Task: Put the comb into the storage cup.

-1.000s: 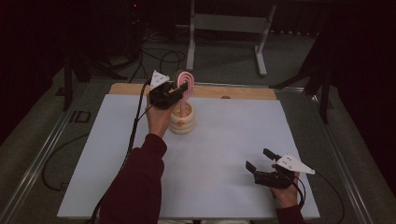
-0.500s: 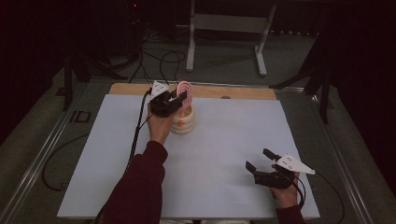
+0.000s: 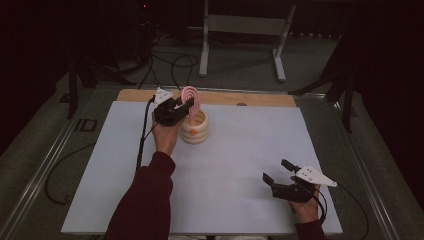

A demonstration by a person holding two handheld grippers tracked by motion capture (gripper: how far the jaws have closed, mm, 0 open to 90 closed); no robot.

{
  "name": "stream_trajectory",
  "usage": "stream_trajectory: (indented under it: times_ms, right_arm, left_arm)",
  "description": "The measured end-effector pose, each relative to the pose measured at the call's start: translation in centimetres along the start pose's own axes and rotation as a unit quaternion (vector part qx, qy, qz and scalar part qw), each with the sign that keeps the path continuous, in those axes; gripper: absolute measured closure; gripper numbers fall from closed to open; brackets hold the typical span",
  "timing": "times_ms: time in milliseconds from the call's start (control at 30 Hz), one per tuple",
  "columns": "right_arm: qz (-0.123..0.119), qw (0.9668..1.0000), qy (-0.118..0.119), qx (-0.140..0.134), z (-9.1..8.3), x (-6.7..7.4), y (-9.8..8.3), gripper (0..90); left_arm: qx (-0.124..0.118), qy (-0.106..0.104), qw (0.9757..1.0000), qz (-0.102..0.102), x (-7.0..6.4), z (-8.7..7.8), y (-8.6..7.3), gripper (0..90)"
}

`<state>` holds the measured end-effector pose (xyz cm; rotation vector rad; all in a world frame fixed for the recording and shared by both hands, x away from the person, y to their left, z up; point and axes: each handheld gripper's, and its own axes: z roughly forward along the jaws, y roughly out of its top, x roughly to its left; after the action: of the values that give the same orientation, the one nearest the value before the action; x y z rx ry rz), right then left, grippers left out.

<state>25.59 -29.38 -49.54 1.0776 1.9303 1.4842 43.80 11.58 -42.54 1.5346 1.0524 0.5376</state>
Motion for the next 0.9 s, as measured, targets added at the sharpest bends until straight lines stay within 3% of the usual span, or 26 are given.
stream_trajectory:
  times_ms: [233,567,667,800,900]
  right_arm:
    - [-0.002,1.0,0.001,0.002,0.1,0.1,0.0,9.3]
    - [-0.002,1.0,0.001,0.002,0.1,0.1,0.0,9.3]
    - [-0.002,1.0,0.002,0.002,0.1,0.1,0.0,9.3]
    - [-0.003,1.0,0.004,0.005,0.2,0.1,0.0,9.3]
    - [-0.001,1.0,0.004,0.006,0.2,0.2,0.0,9.3]
  left_arm:
    - [0.008,0.015,0.9998,-0.012,1.4,-0.5,-0.3,57.7]
    - [0.017,0.028,0.9993,-0.016,2.0,-0.7,-0.5,50.4]
    - [0.019,0.033,0.9991,-0.017,2.0,-0.7,-0.5,44.8]
    - [0.018,0.051,0.9984,-0.014,2.0,-0.9,-0.7,27.6]
    - [0.021,0.053,0.9983,-0.014,2.1,-0.9,-0.7,22.5]
